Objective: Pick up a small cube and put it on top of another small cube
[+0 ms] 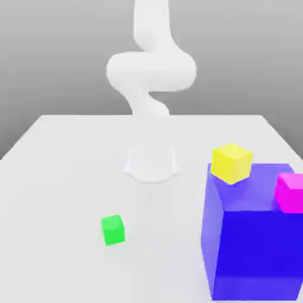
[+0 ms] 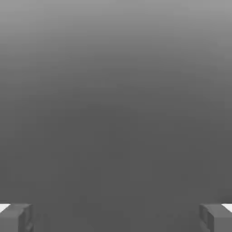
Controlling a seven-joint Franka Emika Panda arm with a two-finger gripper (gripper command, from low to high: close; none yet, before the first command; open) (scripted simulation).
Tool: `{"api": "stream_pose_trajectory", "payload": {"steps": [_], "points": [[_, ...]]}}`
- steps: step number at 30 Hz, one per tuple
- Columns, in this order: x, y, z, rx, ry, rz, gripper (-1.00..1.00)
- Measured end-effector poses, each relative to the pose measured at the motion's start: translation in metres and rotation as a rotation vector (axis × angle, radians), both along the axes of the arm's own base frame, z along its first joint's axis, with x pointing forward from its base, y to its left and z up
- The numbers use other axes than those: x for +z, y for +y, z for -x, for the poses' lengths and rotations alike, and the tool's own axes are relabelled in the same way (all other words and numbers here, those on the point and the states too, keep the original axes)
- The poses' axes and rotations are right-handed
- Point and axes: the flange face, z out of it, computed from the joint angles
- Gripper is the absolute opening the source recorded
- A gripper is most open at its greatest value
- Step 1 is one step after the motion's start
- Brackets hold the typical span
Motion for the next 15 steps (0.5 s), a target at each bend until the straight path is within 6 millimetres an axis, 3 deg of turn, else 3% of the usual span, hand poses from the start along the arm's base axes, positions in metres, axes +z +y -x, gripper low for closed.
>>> {"api": "stream_pose_trajectory", "payload": {"steps": [3, 7, 11, 15], "points": [[-0.057, 0.046, -0.025, 0.062, 0.073, 0.004, 0.00], [-0.131, 0.125, -0.030, 0.192, 0.127, 0.082, 0.00], [-0.205, 0.203, -0.004, 0.352, 0.166, 0.160, 0.00], [-0.279, 0.269, 0.048, 0.539, 0.202, 0.228, 0.00]]}}
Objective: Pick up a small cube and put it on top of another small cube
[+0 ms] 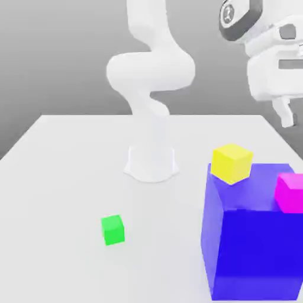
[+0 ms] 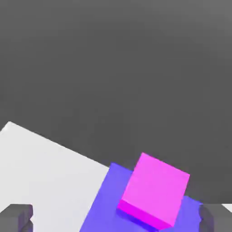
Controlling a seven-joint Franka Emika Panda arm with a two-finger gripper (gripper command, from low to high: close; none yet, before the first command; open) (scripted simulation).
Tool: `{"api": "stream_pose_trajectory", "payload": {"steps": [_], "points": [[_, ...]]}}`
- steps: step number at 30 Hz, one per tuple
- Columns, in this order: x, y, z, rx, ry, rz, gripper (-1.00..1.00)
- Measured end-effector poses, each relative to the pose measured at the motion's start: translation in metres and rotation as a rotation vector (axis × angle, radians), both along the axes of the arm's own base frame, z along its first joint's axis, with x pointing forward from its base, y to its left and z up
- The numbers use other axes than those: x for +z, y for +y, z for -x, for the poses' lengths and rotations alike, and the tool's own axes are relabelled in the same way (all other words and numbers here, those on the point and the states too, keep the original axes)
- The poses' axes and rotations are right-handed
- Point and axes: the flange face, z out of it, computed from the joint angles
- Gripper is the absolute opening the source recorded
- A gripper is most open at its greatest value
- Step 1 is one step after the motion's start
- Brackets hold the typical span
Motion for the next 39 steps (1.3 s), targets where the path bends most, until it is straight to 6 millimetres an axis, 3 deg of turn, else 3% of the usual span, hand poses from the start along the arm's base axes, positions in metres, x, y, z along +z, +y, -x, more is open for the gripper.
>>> {"api": "stream_pose_trajectory", "payload": {"steps": [3, 6, 10, 16, 18, 24, 25, 32, 39], "points": [[-0.053, 0.037, 0.055, 0.155, 0.038, 0.037, 0.00], [-0.102, 0.043, 0.089, 0.170, 0.135, 0.056, 0.00], [-0.140, 0.021, 0.083, -0.007, 0.274, 0.066, 0.00], [-0.186, -0.030, 0.066, -0.326, 0.444, 0.091, 0.00], [-0.193, -0.027, 0.078, -0.302, 0.460, 0.105, 0.00], [-0.242, -0.025, 0.080, -0.292, 0.465, 0.107, 0.00], [-0.251, -0.026, 0.082, -0.293, 0.466, 0.107, -1.00], [-0.253, -0.026, 0.082, -0.293, 0.465, 0.107, -1.00], [-0.197, -0.023, 0.084, -0.283, 0.462, 0.113, -1.00]]}}
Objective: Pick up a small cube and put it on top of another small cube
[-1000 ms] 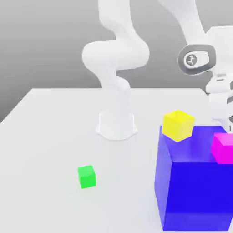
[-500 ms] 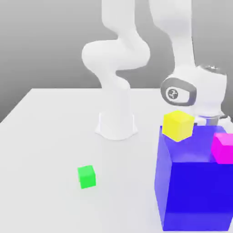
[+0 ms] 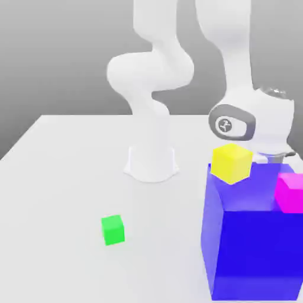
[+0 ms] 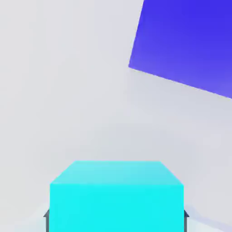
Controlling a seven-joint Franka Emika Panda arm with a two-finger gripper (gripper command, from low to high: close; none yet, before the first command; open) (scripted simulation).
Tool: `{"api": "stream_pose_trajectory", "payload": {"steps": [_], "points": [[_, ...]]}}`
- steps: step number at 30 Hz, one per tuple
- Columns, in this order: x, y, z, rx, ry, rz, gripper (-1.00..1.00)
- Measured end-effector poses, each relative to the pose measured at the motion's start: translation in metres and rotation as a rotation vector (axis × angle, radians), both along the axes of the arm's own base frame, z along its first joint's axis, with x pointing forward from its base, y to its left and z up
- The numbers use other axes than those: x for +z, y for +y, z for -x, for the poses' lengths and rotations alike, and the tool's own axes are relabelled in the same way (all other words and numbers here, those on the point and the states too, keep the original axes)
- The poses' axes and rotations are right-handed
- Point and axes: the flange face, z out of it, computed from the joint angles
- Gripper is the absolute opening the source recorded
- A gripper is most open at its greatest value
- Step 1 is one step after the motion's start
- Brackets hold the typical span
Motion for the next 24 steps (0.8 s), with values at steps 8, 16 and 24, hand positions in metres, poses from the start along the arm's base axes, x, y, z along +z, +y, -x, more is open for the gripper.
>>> {"api": "stream_pose_trajectory", "payload": {"steps": [8, 16, 24], "points": [[0.029, 0.086, 0.000, 0.162, 0.092, 0.000, -1.00], [0.072, 0.118, -0.085, 0.143, 0.239, -0.106, -1.00], [0.133, 0.116, -0.182, 0.155, 0.369, -0.330, -1.00]]}}
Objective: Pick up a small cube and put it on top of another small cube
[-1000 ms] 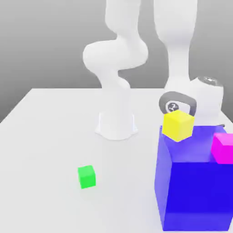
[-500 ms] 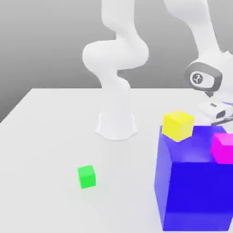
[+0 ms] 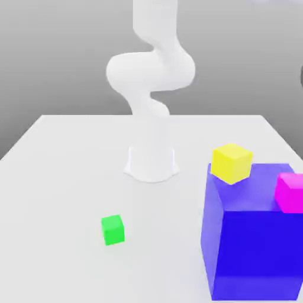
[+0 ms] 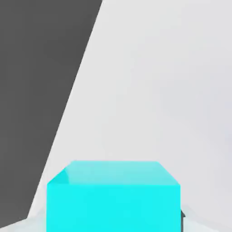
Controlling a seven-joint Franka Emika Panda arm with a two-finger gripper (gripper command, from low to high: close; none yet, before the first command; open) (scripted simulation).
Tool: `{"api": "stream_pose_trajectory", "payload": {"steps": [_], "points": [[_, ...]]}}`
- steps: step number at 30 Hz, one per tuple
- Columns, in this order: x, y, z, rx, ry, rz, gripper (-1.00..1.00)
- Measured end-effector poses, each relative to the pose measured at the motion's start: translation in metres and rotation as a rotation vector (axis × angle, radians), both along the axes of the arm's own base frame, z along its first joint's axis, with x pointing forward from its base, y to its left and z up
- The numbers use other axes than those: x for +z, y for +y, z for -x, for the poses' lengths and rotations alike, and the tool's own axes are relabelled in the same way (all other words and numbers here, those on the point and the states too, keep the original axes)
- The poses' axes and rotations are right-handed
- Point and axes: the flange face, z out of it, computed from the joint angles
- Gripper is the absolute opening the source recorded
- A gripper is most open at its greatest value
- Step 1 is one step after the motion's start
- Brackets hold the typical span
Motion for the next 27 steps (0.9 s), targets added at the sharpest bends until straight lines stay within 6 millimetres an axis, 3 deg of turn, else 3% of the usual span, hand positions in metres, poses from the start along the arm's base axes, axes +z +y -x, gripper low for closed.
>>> {"api": "stream_pose_trajectory", "payload": {"steps": [5, 9, 13, 16, 18, 19, 23, 27], "points": [[0.042, -0.033, -0.065, -0.019, 0.042, -0.162, -1.00], [0.056, -0.126, -0.116, -0.107, -0.022, -0.164, -1.00], [0.060, -0.223, -0.136, -0.182, -0.103, -0.086, -1.00], [0.057, -0.300, -0.130, -0.207, -0.179, 0.032, -1.00], [0.054, -0.360, -0.116, -0.224, -0.228, 0.126, -1.00], [0.052, -0.381, -0.107, -0.221, -0.246, 0.163, -1.00], [0.043, -0.438, -0.070, -0.181, -0.297, 0.268, -1.00], [0.027, -0.475, -0.031, -0.113, -0.333, 0.328, -1.00]]}}
